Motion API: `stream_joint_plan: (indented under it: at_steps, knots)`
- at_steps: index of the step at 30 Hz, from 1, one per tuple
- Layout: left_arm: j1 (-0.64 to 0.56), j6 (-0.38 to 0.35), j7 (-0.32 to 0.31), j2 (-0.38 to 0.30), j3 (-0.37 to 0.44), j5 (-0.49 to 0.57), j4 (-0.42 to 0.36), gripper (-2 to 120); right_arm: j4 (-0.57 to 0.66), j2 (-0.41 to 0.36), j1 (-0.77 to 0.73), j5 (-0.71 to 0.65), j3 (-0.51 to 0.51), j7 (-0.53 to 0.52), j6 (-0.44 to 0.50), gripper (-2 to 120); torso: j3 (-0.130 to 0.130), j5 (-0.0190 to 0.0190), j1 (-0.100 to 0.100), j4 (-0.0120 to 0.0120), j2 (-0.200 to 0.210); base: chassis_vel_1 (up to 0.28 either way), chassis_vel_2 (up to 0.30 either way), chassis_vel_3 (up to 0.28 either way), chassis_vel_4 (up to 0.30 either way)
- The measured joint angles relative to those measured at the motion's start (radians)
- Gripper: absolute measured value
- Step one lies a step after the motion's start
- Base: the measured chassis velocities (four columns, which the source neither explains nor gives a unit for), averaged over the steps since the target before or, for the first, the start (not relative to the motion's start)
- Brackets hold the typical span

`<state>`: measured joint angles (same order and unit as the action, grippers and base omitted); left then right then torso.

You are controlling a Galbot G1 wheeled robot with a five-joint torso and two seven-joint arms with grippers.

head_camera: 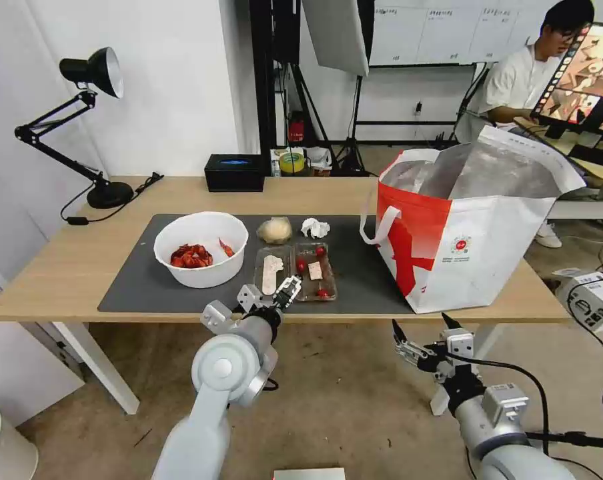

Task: Pick up the trash from the table and place it into the takeout bag.

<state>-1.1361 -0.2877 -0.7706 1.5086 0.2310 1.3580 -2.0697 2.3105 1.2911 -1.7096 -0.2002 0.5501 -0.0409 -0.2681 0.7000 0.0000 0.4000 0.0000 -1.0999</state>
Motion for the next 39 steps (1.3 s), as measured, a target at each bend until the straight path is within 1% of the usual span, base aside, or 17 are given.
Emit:
stream_joint_plan:
  at_steps: [3,8,13,20,24,29,35,39]
  knots:
    - [-0.013,0.018,0.038,0.004,0.0,-0.005,-0.011,100,0.0,0.002,-0.001,0.0,-0.001,0.002,0.003,100,0.0,0.0,0.0,0.0,0.0,0.0,0.0,0.0,0.0]
    - [-0.017,0.028,0.066,0.001,0.0,-0.006,-0.025,100,0.003,0.003,-0.005,0.0,-0.001,0.003,0.004,100,0.0,0.0,0.0,0.0,0.0,0.0,0.0,0.0,0.0]
    - [-0.017,0.058,0.114,-0.019,0.004,-0.006,-0.043,100,0.007,0.004,-0.01,0.003,0.0,0.003,0.006,100,0.0,-0.0001,0.0,0.0,0.0,0.0,0.0,0.0,0.0]
    - [-0.021,0.066,0.151,-0.042,0.01,-0.006,-0.074,100,0.009,0.007,-0.016,0.002,-0.001,0.003,0.013,100,0.0,0.0,0.0,0.0,0.0,0.0,0.0,0.0,0.0]
    - [-0.027,0.066,0.166,-0.044,0.012,-0.006,-0.084,100,0.015,0.011,-0.02,0.002,-0.002,0.004,0.013,100,0.0,-0.0001,0.0,0.0,0.0,0.0,0.0,0.0,0.0]
    - [-0.028,0.066,0.171,-0.044,0.009,-0.007,-0.087,100,0.022,0.012,-0.026,0.002,0.001,0.004,0.013,100,0.0,-0.0001,0.0,0.0,0.0,0.0,0.0,0.0,0.0]
    - [-0.021,0.061,0.203,-0.051,-0.007,-0.02,-0.09,100,0.035,0.008,-0.039,0.001,0.014,0.007,0.017,100,0.0,0.0,0.0,0.0,0.0,0.0,0.0,0.0,0.0]
    - [-0.007,0.053,0.227,-0.068,-0.022,-0.044,-0.085,100,0.041,0.007,-0.045,0.0,0.019,0.008,0.018,100,0.0,-0.0001,0.0,0.0,0.0,0.0,0.0,0.0,0.0]
